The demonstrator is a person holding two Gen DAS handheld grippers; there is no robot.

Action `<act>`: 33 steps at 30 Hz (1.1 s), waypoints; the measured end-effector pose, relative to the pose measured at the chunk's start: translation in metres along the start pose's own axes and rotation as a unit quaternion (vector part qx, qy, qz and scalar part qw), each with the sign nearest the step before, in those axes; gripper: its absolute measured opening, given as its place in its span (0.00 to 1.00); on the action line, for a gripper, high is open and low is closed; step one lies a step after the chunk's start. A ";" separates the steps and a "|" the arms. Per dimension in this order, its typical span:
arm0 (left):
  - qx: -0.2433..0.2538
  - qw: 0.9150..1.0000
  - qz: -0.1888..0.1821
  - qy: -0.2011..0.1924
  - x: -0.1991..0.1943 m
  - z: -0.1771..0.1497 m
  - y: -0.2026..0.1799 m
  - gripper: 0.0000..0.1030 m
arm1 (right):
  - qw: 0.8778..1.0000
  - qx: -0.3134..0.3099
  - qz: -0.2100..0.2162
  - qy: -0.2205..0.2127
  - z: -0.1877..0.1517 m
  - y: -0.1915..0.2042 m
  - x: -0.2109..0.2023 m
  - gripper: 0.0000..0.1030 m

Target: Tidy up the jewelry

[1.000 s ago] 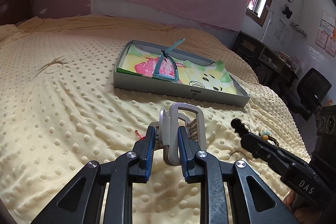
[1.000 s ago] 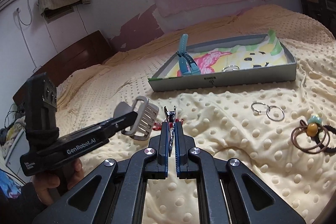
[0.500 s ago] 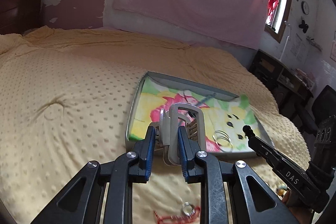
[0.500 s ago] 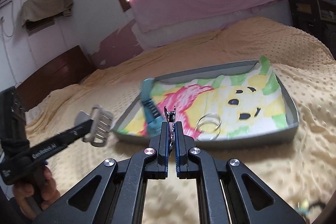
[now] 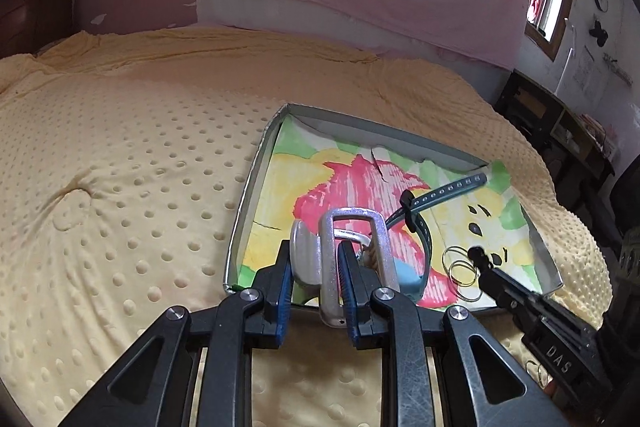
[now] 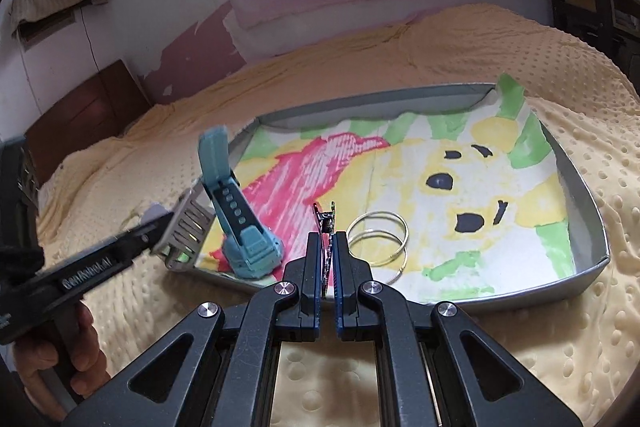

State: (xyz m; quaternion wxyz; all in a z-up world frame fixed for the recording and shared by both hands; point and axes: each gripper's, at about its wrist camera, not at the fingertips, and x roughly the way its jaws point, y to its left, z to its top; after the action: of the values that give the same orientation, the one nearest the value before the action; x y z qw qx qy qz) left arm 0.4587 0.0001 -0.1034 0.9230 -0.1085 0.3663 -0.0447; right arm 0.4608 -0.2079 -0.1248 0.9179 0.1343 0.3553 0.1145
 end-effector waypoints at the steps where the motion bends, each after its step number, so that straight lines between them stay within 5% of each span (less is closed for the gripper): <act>1: -0.001 1.000 0.001 0.000 -0.001 0.000 0.001 0.22 | 1.000 0.001 0.000 0.001 0.000 -0.001 0.001 0.06; 4: -0.002 1.000 0.002 -0.006 -0.008 -0.003 0.001 0.31 | 1.000 0.004 -0.002 -0.002 -0.003 -0.003 -0.003 0.13; 6: -0.003 1.000 0.001 -0.015 -0.016 -0.005 0.000 0.41 | 1.000 0.007 -0.003 -0.007 -0.005 -0.005 -0.009 0.27; 7: -0.002 1.000 0.001 -0.021 -0.022 -0.007 0.000 0.51 | 1.000 0.009 -0.002 -0.014 -0.007 -0.005 -0.015 0.29; 10: 0.000 0.999 0.003 -0.048 -0.045 -0.013 -0.003 0.60 | 0.999 0.004 -0.004 -0.038 -0.011 -0.003 -0.039 0.30; 18: -0.003 0.993 -0.011 -0.120 -0.142 -0.041 -0.013 0.97 | 0.990 -0.006 0.009 -0.143 -0.036 0.009 -0.154 0.74; 21: 0.008 0.989 -0.013 -0.150 -0.188 -0.055 -0.020 1.00 | 0.985 -0.009 0.013 -0.174 -0.047 0.013 -0.203 0.88; 26: 0.028 0.981 -0.012 -0.190 -0.256 -0.082 -0.031 1.00 | 0.976 -0.018 -0.004 -0.216 -0.069 0.020 -0.273 0.99; 33: 0.047 0.974 -0.010 -0.222 -0.330 -0.123 -0.037 1.00 | 0.967 -0.034 -0.024 -0.253 -0.105 0.030 -0.348 0.99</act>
State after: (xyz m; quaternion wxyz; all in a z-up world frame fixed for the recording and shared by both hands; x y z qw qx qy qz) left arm 0.1344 -0.0027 0.0384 0.9849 -0.0758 0.1488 -0.0459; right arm 0.1349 -0.2689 0.0269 0.9844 0.1191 0.1110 0.0671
